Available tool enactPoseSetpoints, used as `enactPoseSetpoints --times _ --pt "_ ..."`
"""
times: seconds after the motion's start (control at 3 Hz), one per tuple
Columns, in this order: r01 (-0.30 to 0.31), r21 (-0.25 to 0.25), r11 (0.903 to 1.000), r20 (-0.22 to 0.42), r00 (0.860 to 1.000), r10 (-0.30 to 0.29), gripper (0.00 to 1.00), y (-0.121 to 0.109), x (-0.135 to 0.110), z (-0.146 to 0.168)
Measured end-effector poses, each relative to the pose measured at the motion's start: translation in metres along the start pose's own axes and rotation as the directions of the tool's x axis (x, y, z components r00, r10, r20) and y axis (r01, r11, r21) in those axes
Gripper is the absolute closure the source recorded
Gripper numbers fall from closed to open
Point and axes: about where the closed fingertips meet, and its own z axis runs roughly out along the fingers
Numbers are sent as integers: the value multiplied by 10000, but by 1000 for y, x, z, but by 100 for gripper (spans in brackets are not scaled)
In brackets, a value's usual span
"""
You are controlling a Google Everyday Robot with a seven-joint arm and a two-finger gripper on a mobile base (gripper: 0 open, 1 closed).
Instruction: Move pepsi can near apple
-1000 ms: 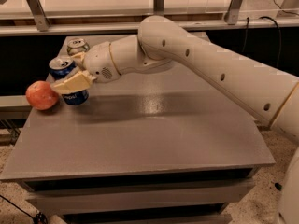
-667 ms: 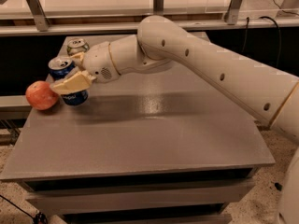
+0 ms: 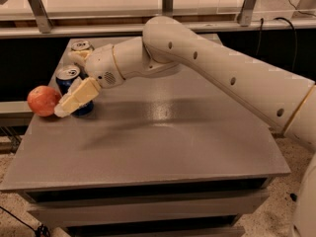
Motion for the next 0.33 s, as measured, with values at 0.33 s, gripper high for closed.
enactPoseSetpoints --times 0.33 --pt "0 0 10000 0 10000 0 0 0 0 0"
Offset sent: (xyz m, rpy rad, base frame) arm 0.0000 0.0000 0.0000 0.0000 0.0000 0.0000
